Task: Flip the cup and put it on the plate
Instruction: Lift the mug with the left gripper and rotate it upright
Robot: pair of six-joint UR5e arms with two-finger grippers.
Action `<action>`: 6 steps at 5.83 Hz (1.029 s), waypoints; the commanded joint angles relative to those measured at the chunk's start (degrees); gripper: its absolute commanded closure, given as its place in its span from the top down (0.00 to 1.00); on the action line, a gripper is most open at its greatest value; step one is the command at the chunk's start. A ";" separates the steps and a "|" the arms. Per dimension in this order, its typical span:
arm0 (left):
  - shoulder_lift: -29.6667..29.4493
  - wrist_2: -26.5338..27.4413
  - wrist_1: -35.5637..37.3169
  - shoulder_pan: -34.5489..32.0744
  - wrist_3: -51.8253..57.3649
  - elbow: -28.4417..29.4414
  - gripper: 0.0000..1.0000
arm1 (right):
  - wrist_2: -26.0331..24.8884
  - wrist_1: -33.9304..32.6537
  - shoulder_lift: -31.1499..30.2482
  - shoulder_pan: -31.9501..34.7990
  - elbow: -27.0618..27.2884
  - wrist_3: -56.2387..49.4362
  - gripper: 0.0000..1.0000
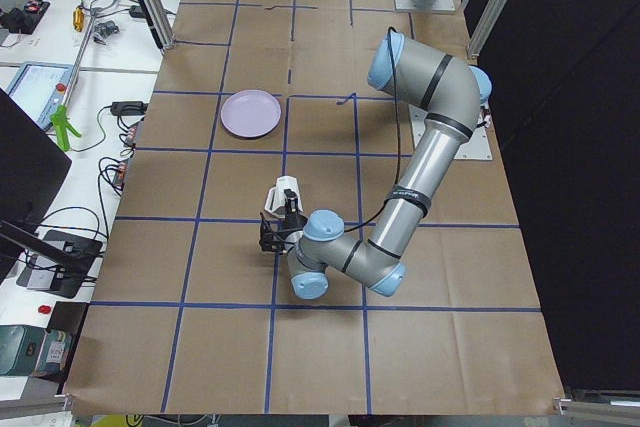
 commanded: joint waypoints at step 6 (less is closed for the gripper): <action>16.11 -0.68 -6.45 -1.05 -9.00 0.09 0.00 | 0.00 0.00 0.00 0.00 0.00 0.00 1.00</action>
